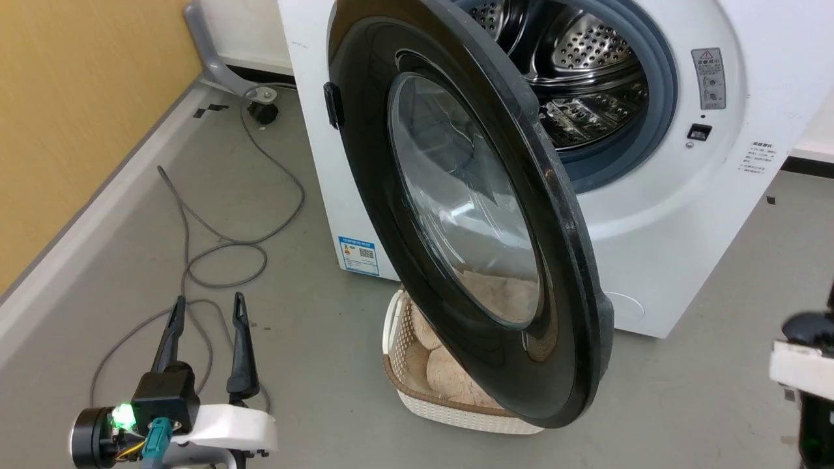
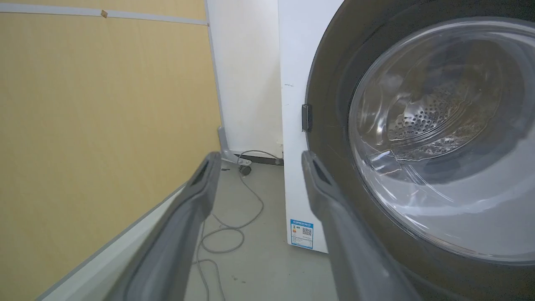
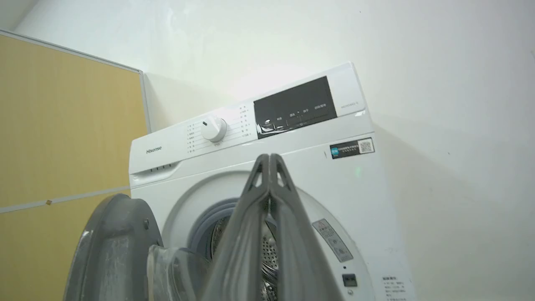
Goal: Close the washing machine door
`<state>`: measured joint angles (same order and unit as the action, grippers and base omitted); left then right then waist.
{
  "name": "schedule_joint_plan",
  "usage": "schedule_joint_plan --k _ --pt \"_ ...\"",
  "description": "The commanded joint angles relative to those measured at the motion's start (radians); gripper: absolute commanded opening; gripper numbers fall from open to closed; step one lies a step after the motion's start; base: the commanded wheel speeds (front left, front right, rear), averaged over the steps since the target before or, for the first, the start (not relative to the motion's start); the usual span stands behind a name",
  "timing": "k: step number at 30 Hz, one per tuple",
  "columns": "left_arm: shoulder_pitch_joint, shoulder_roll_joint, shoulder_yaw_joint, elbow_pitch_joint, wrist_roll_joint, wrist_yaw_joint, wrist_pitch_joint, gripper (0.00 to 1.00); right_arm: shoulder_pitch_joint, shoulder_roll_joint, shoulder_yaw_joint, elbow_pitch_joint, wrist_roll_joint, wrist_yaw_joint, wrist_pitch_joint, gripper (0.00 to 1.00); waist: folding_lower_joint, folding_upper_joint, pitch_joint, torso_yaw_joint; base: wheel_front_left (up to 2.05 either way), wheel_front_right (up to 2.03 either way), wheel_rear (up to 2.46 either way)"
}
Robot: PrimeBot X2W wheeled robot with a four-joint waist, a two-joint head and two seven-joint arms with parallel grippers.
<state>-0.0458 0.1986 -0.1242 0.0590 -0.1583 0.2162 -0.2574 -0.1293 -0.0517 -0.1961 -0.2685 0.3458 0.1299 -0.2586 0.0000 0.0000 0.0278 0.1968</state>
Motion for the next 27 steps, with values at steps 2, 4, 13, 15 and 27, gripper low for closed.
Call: schedule_joint_plan --k 2,4,13,15,27 --pt "0.014 -0.01 0.011 0.002 0.012 -0.006 -0.004 1.0 -0.036 0.001 0.032 -0.033 0.013 0.001 -0.003 0.0 0.0 0.0 0.002 0.003 0.0 0.0 0.0" --pt "0.016 -0.02 0.02 0.002 0.023 -0.013 -0.004 1.0 -0.063 0.001 0.073 -0.068 0.035 0.001 -0.003 0.0 0.0 0.0 0.003 0.005 0.0 0.0 0.0" --pt "0.018 -0.064 0.063 -0.017 0.058 -0.032 -0.004 1.0 -0.129 -0.077 0.361 -0.173 0.147 0.001 -0.003 0.0 0.0 0.0 0.005 0.01 0.0 0.0 0.0" --pt "0.018 -0.071 0.075 -0.019 0.064 -0.035 -0.004 1.0 -0.132 -0.112 0.429 -0.169 0.166 0.001 -0.003 0.0 0.0 0.0 0.005 0.009 0.0 0.0 0.0" --pt "0.021 -0.093 0.111 -0.025 0.107 -0.051 -0.004 1.0 -0.131 -0.351 0.808 0.021 0.102 0.001 -0.003 0.0 0.0 0.0 0.01 -0.004 0.0 0.0 0.0"
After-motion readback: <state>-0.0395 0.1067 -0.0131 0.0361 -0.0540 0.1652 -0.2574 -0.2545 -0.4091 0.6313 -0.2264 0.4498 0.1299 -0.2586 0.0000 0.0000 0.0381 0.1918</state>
